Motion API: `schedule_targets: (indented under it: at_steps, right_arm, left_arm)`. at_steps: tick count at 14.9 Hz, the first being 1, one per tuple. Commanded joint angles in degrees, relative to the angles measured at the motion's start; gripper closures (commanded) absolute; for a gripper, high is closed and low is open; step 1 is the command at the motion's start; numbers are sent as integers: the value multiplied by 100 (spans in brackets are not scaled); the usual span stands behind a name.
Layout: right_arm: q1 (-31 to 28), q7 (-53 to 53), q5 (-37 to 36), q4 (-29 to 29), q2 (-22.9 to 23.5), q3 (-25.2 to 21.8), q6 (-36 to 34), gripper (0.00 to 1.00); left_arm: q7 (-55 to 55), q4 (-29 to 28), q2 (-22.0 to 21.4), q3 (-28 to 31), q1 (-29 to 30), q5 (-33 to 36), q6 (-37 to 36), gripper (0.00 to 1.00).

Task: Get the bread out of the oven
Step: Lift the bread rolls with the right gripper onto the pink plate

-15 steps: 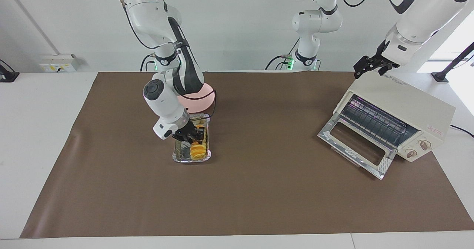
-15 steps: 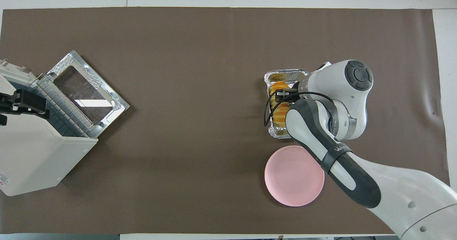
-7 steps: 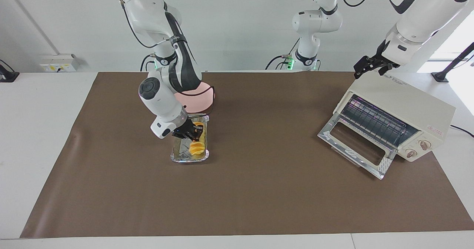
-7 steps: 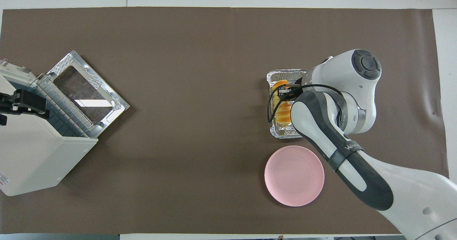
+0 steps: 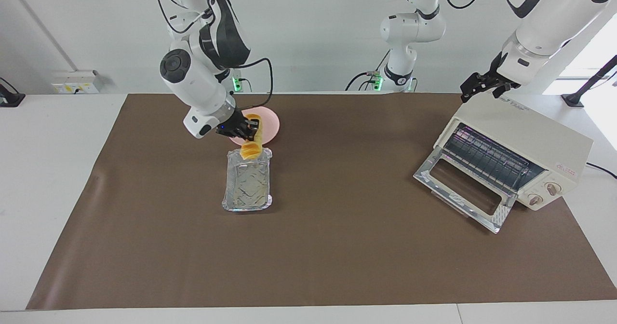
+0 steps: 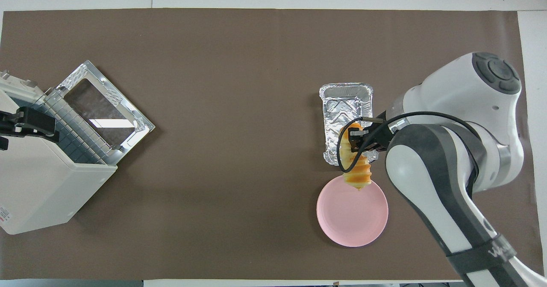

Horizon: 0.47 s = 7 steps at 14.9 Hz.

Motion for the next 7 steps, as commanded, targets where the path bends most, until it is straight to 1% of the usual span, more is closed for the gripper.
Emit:
schedule_targets:
  at_steps: [1,2,4,5,7]
  right_arm:
    - [203,125,-31,-1439,-825,37,296,100]
    - [283,125,-31,-1860,-1027,46,558,100]
    - [415,90,-39,-2704,-1335,46,1347,100]
    - [415,46,-40,-3013,-1397,54,1664,100]
    - [415,-120,-40,-3313,-1389,55,2009,100]
  left_arm:
    - [9,14,-50,-12,36,-33,-23,0]
    - [9,23,-41,-12,36,-33,-23,0]
    - [9,23,-41,-12,36,-33,-23,0]
    - [9,14,-50,-12,36,-33,-23,0]
    - [9,23,-41,-12,36,-33,-23,0]
